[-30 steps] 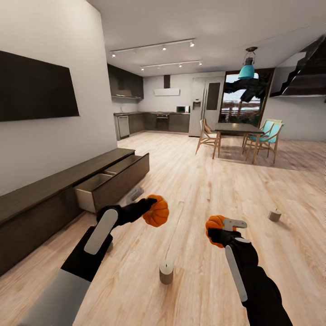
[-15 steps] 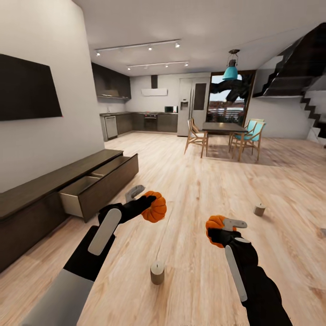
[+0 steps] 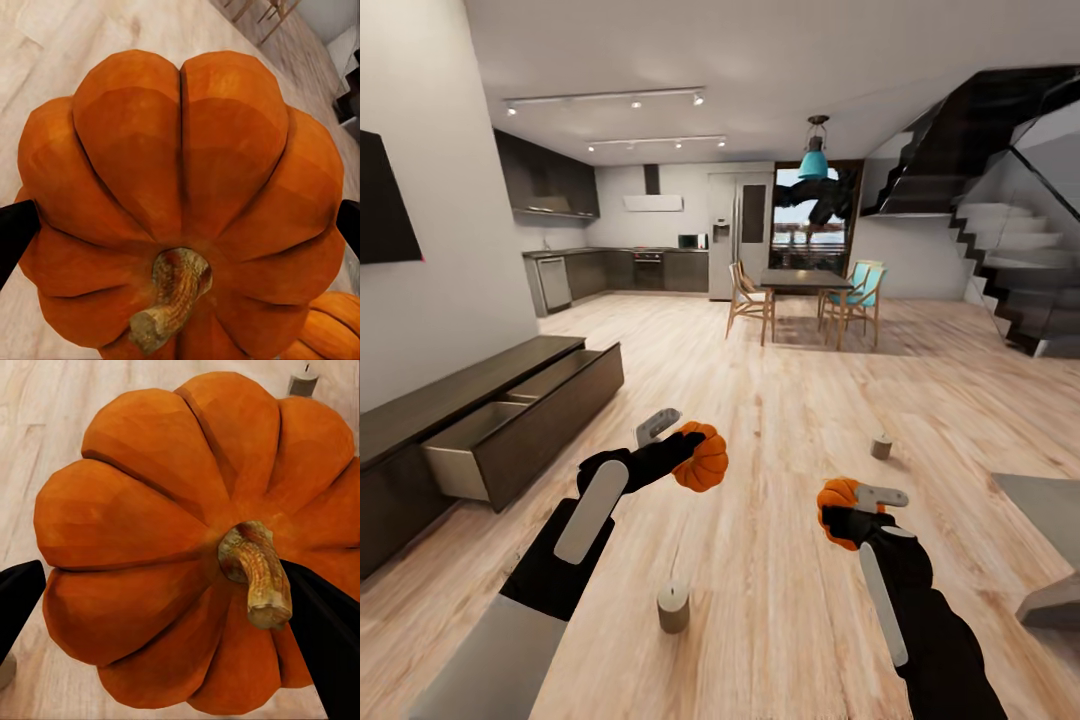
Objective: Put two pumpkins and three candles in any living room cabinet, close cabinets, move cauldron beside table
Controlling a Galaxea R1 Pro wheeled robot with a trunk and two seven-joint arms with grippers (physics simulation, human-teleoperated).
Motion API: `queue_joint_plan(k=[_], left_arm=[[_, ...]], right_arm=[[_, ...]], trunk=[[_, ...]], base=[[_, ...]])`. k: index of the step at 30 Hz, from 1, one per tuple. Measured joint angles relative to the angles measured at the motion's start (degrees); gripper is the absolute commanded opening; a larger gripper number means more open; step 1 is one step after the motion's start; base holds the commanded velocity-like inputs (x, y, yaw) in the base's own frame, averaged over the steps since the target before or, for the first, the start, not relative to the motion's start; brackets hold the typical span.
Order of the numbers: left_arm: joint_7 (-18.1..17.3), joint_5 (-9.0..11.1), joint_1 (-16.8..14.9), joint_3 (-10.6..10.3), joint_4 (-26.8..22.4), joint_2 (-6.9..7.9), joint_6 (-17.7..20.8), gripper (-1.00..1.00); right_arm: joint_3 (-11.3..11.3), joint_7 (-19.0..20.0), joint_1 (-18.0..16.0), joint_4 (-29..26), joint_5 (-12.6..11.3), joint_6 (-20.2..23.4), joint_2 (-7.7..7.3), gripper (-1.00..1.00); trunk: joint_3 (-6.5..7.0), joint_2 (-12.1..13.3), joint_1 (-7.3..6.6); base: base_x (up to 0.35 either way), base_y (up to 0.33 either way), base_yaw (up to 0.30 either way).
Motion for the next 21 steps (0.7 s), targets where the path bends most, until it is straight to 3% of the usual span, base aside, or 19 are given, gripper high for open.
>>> queue_joint_plan(k=[9, 17, 21], left_arm=[[0.0, 0.0, 0.0, 0.0, -0.1, 0.02, 0.0, -1.0], [0.0, 0.1, 0.0, 0.0, -0.2, 0.03, -0.1, -1.0], [0.0, 0.0, 0.0, 0.1, -0.2, 0.07, 0.0, -1.0]], right_arm=[[-0.2, 0.1, 0.0, 1.5, -0.3, -0.1, 0.03, -1.0], [-0.1, 0.1, 0.0, 1.6, -0.1, -0.8, 0.03, -1.0], [0.1, 0.2, 0.0, 1.7, 0.0, -0.8, 0.03, -1.0]], trunk=[[0.07, 0.0, -0.01], [0.23, 0.0, -0.03], [0.26, 0.0, -0.03]], base=[[0.029, -0.044, -0.292], [0.216, -0.248, -0.285], [0.297, -0.083, -0.104]])
